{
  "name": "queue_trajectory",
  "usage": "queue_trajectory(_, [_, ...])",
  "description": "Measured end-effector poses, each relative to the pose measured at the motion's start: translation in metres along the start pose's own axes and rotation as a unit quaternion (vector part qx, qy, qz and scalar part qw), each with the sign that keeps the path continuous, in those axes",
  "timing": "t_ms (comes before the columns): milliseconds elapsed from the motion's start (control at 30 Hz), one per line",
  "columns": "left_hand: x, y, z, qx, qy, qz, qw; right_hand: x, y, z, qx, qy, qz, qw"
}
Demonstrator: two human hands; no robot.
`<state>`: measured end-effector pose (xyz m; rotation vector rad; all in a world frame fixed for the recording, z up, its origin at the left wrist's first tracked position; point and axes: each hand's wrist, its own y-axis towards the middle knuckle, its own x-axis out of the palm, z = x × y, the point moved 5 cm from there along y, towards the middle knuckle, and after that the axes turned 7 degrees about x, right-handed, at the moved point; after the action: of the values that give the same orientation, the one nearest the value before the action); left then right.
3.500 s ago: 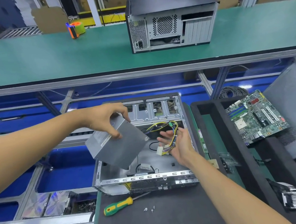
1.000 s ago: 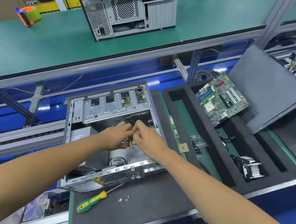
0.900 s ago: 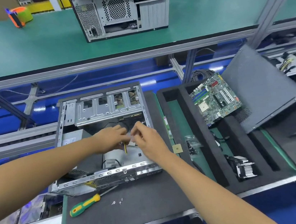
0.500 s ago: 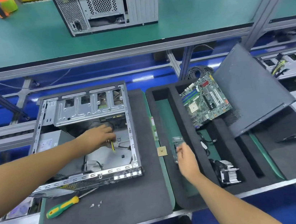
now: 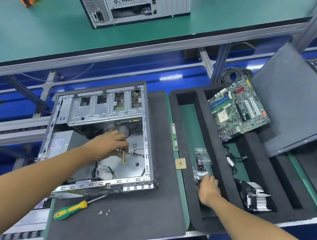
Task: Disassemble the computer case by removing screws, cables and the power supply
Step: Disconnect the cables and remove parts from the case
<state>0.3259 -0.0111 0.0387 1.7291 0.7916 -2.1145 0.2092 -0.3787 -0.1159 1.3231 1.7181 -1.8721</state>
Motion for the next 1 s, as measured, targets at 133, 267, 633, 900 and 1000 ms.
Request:
queue_trajectory(133, [0.0,0.002,0.002,-0.007,0.006,-0.009,1.0,0.001,0.006,-0.002,-0.026,0.077,-0.005,0.997])
queue_trajectory(267, [-0.001,0.001,0.0,-0.015,-0.006,-0.011,1.0,0.01,0.005,0.004,-0.009,0.086,-0.054,0.995])
queue_trajectory(633, [0.001,-0.012,-0.023,-0.141,-0.101,-0.024,0.985,-0.004,-0.009,0.006,0.004,0.274,-0.097,0.957])
queue_trajectory(900, [-0.003,-0.016,-0.03,-0.192,-0.094,-0.002,0.977,-0.027,-0.024,0.012,-0.039,0.323,-0.06,0.944])
queue_trajectory(1000, [-0.005,-0.019,-0.039,-0.195,-0.064,-0.01,0.979,-0.048,-0.037,-0.001,-0.089,0.309,-0.047,0.946])
